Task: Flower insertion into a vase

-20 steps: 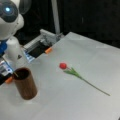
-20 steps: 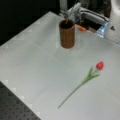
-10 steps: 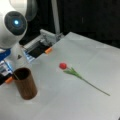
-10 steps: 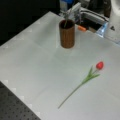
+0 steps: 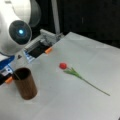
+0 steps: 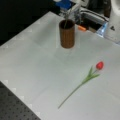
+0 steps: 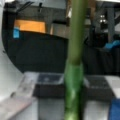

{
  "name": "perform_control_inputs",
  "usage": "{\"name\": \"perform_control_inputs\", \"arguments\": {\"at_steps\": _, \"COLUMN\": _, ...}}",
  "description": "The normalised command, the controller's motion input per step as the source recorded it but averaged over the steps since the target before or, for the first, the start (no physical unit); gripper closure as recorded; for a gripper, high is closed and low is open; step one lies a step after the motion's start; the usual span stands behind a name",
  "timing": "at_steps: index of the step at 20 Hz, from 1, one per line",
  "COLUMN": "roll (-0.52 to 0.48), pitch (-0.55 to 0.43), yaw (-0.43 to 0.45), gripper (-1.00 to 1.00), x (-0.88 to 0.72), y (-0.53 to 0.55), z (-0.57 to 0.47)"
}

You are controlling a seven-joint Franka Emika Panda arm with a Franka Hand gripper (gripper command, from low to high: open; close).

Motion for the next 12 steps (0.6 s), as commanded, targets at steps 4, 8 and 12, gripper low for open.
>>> {"name": "perform_control_inputs", "arguments": {"at_steps": 4, "roll": -0.013, "pitch": 0.079, "yaw": -0.158, "gripper": 1.0, "x": 0.57, "y": 0.13, "z": -0.36}}
{"name": "perform_control_inputs", "arguments": {"at_steps": 8, "roll": -0.019, "pitch": 0.062, "yaw": -0.131, "gripper": 1.0, "x": 0.48, "y": 0.07, "z": -0.27}}
{"name": "perform_control_inputs", "arguments": {"at_steps": 12, "roll": -0.002, "pitch": 0.031, "yaw": -0.136, "gripper": -1.0, "x": 0.41, "y": -0.01, "z": -0.2}}
